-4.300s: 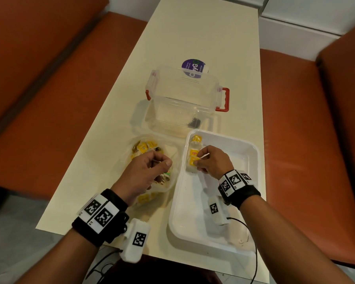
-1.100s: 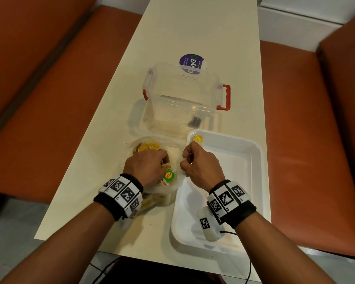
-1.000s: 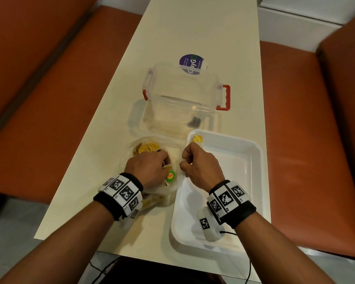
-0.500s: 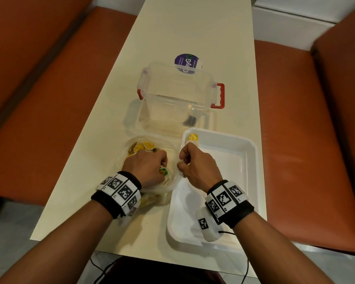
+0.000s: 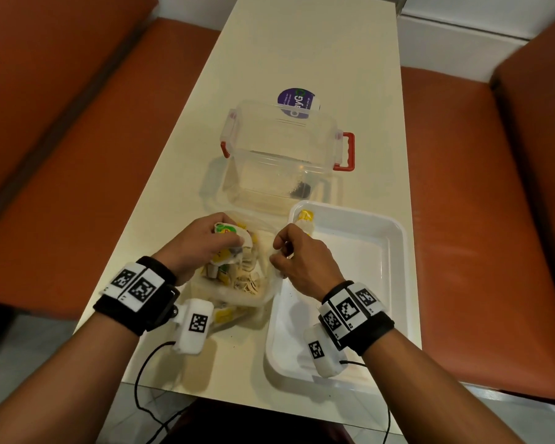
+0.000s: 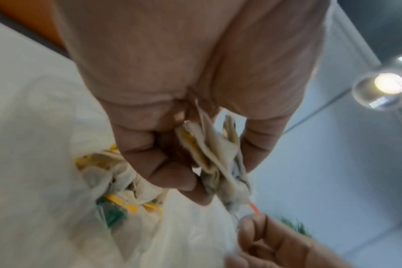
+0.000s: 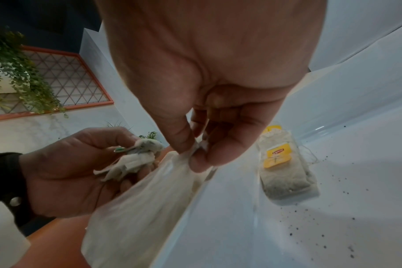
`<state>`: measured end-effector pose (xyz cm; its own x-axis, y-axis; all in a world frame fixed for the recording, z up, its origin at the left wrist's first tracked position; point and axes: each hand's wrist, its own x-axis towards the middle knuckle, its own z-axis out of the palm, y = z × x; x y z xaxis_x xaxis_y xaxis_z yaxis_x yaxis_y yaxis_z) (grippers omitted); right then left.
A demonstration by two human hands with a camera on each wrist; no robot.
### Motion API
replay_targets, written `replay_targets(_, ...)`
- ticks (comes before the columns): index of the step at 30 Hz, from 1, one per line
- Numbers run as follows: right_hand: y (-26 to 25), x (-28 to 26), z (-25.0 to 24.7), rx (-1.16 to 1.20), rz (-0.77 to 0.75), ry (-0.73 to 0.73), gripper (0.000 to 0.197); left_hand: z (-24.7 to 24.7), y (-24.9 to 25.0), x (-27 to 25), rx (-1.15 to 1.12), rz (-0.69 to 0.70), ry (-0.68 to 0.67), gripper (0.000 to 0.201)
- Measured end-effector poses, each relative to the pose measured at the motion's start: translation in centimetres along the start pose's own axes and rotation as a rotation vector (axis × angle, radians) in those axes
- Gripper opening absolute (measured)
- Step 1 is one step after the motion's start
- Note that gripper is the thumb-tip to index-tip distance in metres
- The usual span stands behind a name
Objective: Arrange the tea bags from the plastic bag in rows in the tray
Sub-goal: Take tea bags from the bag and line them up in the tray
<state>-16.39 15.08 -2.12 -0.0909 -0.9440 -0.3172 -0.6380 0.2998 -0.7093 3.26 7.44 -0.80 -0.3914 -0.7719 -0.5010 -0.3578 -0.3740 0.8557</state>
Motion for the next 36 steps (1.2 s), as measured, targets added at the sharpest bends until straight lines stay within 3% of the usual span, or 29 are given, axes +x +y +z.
replay_targets(2, -0.1, 0.0, 0.1, 0.006, 0.003, -0.015, 0.016, 0.1, 0.2, -0.6, -0.169, -0.030, -0.004, 0.011)
replay_targets(6, -0.1, -0.2, 0.0, -0.008, 0.035, 0.009, 0.020, 0.0, -0.3, -1.2, -0.348, -0.066, -0.042, 0.018)
replay_targets(10, -0.3, -0.7, -0.4, -0.112, -0.019, 0.119, 0.024, 0.6, -0.2, -1.9, -0.425, -0.098, -0.085, 0.013)
replay_targets(13, -1.2, -1.2, -1.0, -0.023, -0.062, 0.179, 0.026, 1.1, -0.1, -2.2, -0.380, -0.095, -0.124, 0.016)
replay_targets(17, -2.6, -1.8, -1.7, 0.330, -0.044, -0.009, 0.021, 1.9, 0.2, -2.5, -0.170, -0.050, -0.237, 0.005)
replay_targets(20, -2.7, -2.0, -1.9, 0.416, -0.040, -0.064, 0.016, 2.4, 0.3, -2.3, -0.202, 0.007, -0.284, 0.006)
replay_targets(21, -2.6, -2.1, -2.0, 0.455, -0.035, -0.059, 0.014, 2.5, 0.1, -2.2, -0.224, 0.020, -0.287, 0.014)
replay_targets(23, -2.5, -2.3, -2.2, 0.539, -0.012, -0.039, 0.012, 2.8, -0.1, -2.1, -0.266, 0.017, -0.284, 0.036)
replay_targets(25, -2.3, -2.5, -2.3, 0.621, 0.020, 0.008, 0.012, 3.3, -0.2, -2.1, -0.297, 0.018, -0.276, 0.043)
replay_targets(29, -1.8, -2.6, -2.8, 0.726, 0.051, 0.098, 0.010, 4.1, 0.0, -2.3, -0.411, 0.012, -0.192, 0.025)
replay_targets(36, -1.1, -3.4, -3.3, 0.744, 0.055, 0.088, 0.004, 4.9, 0.6, -2.6, -0.324, 0.046, -0.110, 0.030)
